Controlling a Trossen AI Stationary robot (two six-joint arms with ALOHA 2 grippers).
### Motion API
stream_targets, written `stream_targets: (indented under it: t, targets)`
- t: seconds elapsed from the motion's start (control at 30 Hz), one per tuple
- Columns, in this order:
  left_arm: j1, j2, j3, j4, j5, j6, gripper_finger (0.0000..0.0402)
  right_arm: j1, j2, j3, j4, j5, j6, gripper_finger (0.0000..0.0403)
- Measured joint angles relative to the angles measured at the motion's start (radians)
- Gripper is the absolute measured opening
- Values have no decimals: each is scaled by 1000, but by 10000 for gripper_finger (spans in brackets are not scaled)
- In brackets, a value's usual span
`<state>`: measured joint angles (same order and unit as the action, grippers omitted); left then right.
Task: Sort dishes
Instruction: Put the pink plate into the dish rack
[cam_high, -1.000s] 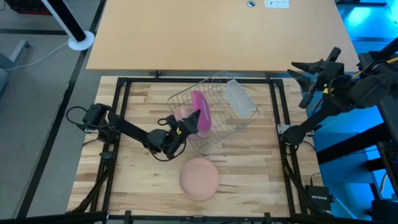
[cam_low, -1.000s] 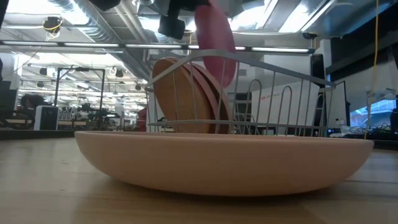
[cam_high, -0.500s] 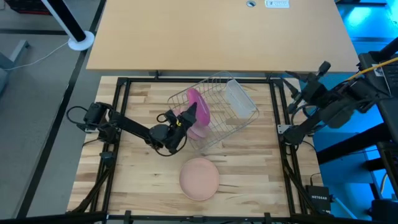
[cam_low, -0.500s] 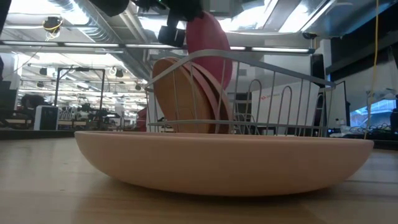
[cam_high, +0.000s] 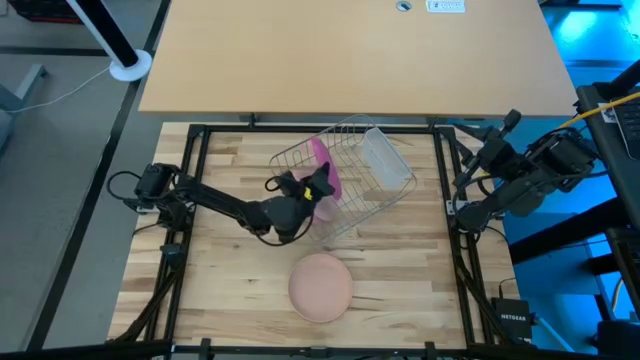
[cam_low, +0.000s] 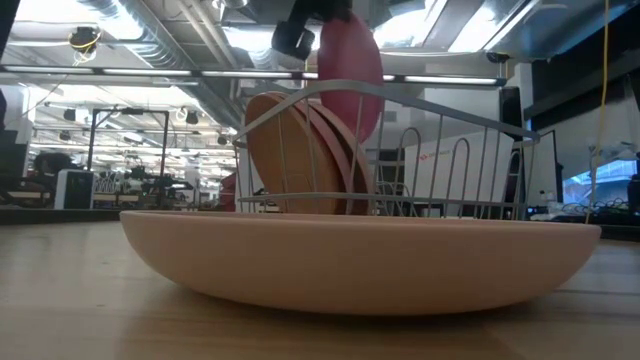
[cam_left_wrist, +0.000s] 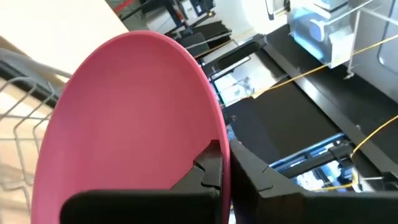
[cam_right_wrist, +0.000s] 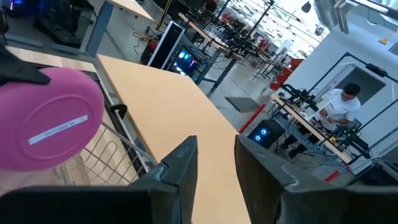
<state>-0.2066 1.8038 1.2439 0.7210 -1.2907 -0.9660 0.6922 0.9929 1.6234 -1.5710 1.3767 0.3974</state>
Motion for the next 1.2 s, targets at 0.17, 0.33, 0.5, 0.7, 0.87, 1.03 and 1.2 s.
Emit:
stream_targets:
  t: [0.17,0.33,0.5,0.7,0.87,1.03,1.2]
  targets:
    - [0,21,4,-77,0,-148,0,0,-3,-12,0,-8,3,111]
    - [12,61,3,-84,-5,-199,0,0,-2,-16,1,-9,3,111]
    - [37,68,4,-84,-5,-236,0,0,-3,-16,0,-8,2,111]
    - [54,69,4,-83,28,-239,0,0,-3,-16,0,-8,2,111]
    - [54,69,4,-91,31,-231,0,0,-2,-16,0,-9,-1,111]
    - [54,69,4,-128,31,-241,0,0,-3,-16,0,-8,-1,111]
    - [55,70,4,-143,31,-246,0,0,-3,-16,0,-8,-1,111]
